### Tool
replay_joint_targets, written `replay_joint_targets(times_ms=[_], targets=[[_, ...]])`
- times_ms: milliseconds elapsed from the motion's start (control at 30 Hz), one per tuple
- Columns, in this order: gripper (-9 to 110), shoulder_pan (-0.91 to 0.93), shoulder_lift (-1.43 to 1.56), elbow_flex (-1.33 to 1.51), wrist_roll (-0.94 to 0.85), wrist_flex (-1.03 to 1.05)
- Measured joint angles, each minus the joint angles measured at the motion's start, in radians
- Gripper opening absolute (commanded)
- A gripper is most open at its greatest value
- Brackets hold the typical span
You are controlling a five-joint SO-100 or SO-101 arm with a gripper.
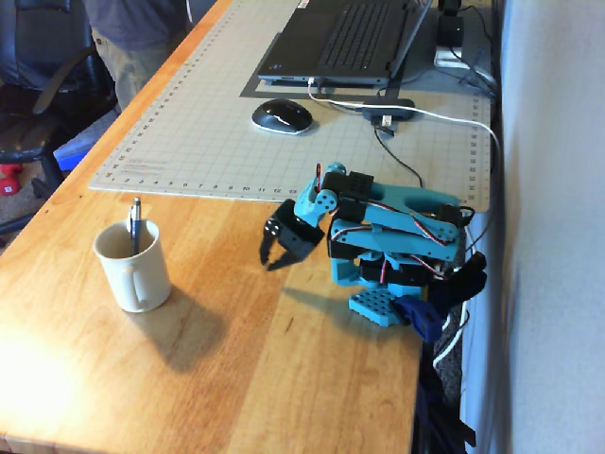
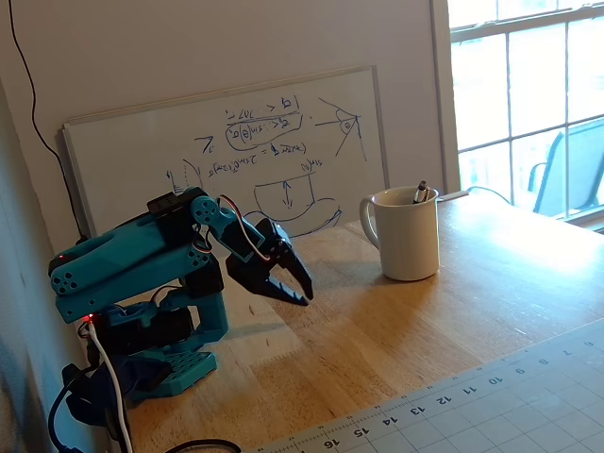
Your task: Grasp a pen and put it in a mug.
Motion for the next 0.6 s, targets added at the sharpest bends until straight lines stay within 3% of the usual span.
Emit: replay_joint_targets(times_ms=[600], targets=[[1, 0.0, 0.002, 0.0, 0.0, 0.061]])
